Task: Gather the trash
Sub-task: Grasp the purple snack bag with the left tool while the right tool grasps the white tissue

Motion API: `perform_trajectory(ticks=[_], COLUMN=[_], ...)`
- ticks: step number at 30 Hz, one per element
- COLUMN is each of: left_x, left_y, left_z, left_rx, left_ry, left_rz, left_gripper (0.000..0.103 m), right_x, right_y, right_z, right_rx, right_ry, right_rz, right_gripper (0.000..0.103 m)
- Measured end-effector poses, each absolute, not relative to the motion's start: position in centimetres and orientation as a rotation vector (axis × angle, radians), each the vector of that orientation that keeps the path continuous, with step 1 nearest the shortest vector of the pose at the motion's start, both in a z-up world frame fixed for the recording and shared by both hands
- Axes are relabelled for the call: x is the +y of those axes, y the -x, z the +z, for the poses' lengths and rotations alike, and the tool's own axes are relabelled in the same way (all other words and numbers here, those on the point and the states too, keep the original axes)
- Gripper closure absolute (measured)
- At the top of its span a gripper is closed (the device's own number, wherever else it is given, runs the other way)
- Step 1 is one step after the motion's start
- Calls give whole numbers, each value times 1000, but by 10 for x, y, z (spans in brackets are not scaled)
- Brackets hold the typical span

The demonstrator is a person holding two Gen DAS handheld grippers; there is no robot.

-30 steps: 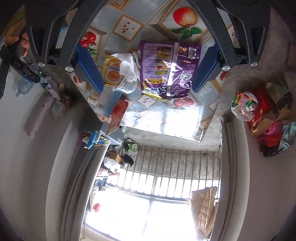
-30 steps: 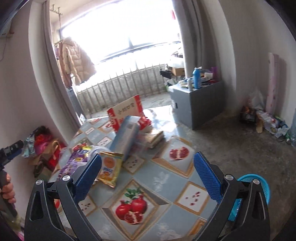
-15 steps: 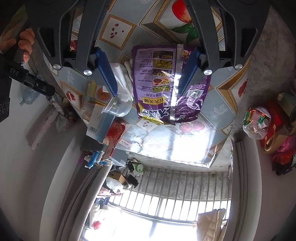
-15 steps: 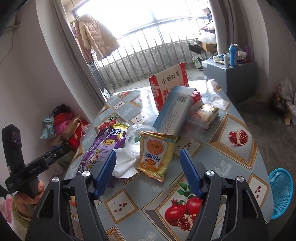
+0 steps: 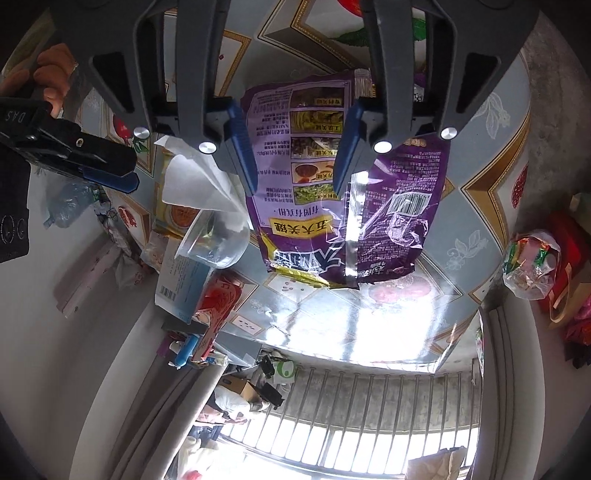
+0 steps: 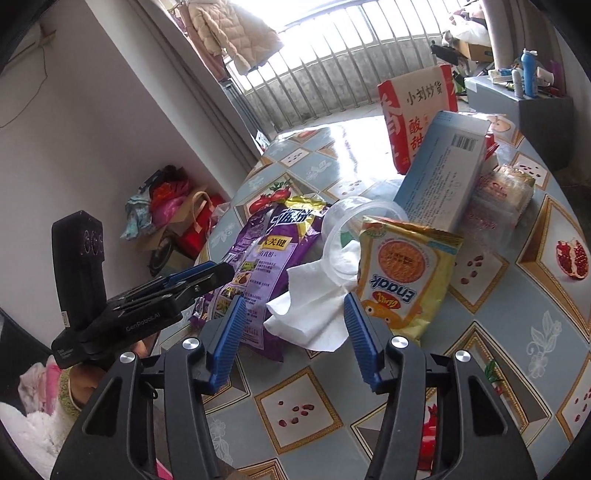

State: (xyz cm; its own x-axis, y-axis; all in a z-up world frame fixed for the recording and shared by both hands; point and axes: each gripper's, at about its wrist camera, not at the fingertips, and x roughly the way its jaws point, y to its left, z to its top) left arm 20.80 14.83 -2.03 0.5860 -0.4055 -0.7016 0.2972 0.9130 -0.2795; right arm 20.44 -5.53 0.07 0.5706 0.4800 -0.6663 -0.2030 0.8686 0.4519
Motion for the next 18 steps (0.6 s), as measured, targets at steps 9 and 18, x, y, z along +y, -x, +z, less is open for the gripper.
perform_trajectory(ticks=[9, 18], left_x=[158, 150], left_y=[-222, -191], left_z=[-56, -83], left_rx=[958, 1052], left_ry=[166, 196], left_rz=[-413, -468], left_gripper=[97, 103], right_x=[-40, -54], right_y=[-231, -212], right_z=[-42, -55], right_rx=[1003, 1062], right_ry=[-368, -405], right_rz=[414, 443], right_gripper=[88, 99])
